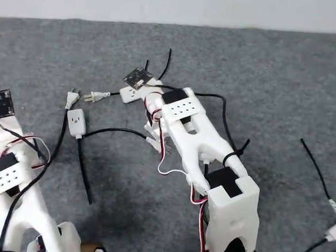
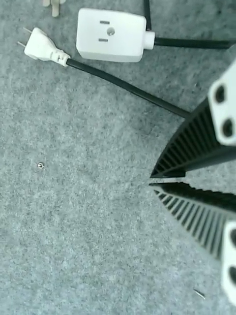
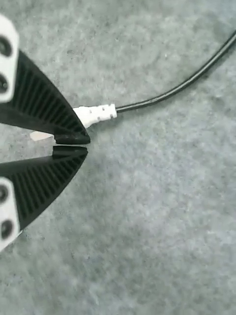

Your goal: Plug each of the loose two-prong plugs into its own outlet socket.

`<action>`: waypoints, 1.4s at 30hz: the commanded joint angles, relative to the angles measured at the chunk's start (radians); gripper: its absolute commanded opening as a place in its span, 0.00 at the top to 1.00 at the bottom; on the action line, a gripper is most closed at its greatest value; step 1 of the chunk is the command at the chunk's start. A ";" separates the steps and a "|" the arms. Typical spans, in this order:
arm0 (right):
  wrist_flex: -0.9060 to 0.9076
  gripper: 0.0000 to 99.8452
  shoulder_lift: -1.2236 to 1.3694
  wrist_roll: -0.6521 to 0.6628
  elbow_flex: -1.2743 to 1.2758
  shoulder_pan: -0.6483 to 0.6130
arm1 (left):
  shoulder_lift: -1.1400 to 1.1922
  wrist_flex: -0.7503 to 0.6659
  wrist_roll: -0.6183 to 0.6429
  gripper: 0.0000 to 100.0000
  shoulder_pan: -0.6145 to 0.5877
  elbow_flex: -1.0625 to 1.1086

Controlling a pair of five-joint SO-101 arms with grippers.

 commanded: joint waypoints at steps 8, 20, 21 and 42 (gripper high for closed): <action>0.038 0.99 -0.188 0.012 0.106 -0.047 | -0.006 -0.029 -0.012 0.98 -0.002 -0.010; -0.193 0.99 -0.269 0.055 0.327 -0.019 | -0.006 -0.028 -0.012 0.98 -0.002 -0.010; -0.209 0.99 -0.263 0.057 0.327 -0.010 | -0.006 -0.028 -0.012 0.98 -0.002 -0.010; -0.159 0.99 -0.292 0.101 0.301 -0.013 | -0.005 -0.028 -0.014 0.98 -0.002 -0.010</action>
